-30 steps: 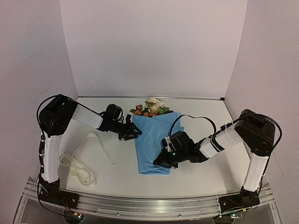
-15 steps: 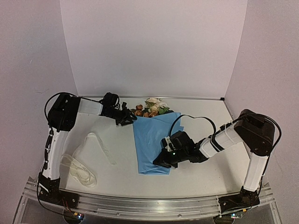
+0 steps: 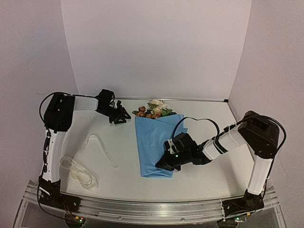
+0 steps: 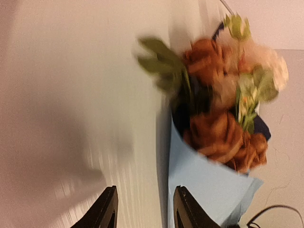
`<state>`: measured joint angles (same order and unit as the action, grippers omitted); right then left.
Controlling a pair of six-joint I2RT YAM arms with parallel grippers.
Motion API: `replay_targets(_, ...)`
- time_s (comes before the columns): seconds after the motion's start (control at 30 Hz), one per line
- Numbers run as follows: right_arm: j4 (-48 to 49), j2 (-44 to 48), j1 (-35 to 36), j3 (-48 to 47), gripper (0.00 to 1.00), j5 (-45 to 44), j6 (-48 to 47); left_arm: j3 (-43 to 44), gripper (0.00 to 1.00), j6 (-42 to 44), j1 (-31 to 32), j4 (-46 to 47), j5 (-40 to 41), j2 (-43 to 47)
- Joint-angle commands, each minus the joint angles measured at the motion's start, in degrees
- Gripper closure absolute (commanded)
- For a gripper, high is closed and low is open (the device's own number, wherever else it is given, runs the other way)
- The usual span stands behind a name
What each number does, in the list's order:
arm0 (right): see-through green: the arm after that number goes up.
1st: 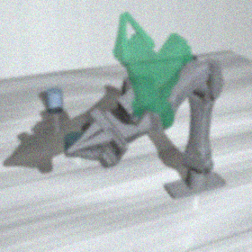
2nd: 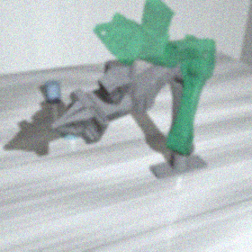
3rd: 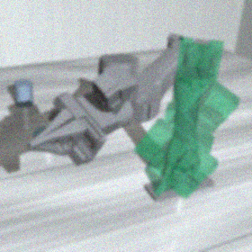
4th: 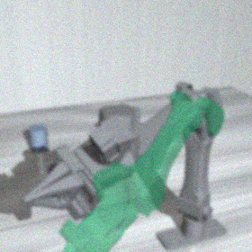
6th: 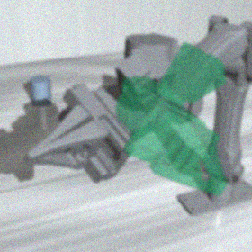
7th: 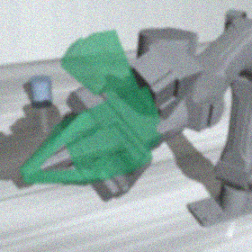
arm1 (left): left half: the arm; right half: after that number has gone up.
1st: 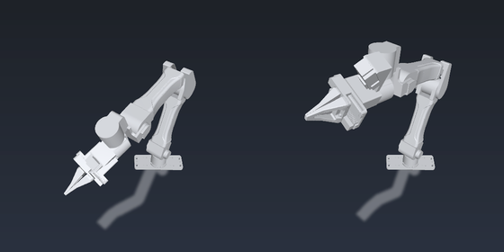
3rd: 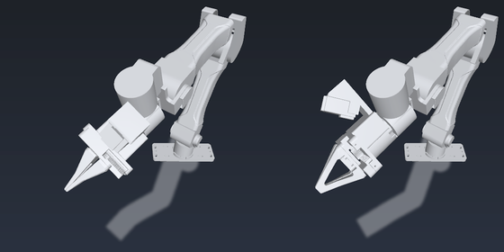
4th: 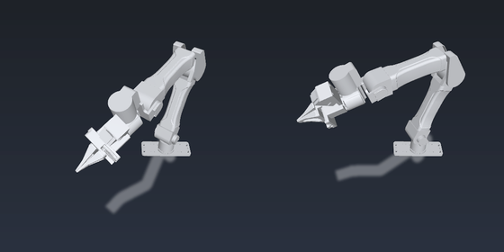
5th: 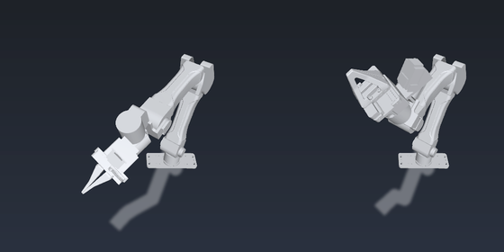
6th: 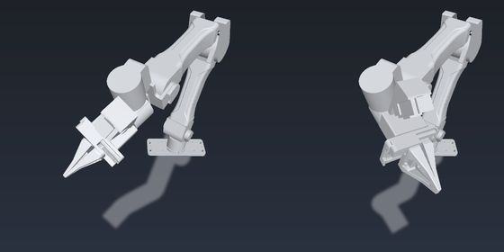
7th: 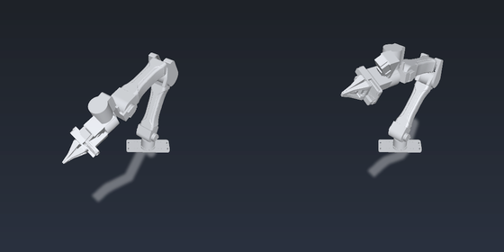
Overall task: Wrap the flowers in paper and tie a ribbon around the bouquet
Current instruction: Press the fold line on the folded bouquet.
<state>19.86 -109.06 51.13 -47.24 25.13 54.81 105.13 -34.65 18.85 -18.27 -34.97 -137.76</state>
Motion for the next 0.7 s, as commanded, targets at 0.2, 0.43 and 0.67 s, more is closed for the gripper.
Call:
replay_targets(0.2,-6.9,-1.2,-0.3,1.9,0.94,-2.1,2.1,-39.9,0.72,-8.6,20.4,20.8,-2.8,32.1)
replay_targets(0.43,-3.9,-3.2,-0.8,1.5,0.94,-2.2,3.9,-50.0,0.81,-13.8,29.2,28.3,-2.2,32.1)
replay_targets(0.67,-2.9,-3.9,-0.7,1.5,0.94,-3.4,4.4,-57.9,0.86,-15.2,32.6,30.9,-1.6,28.7)
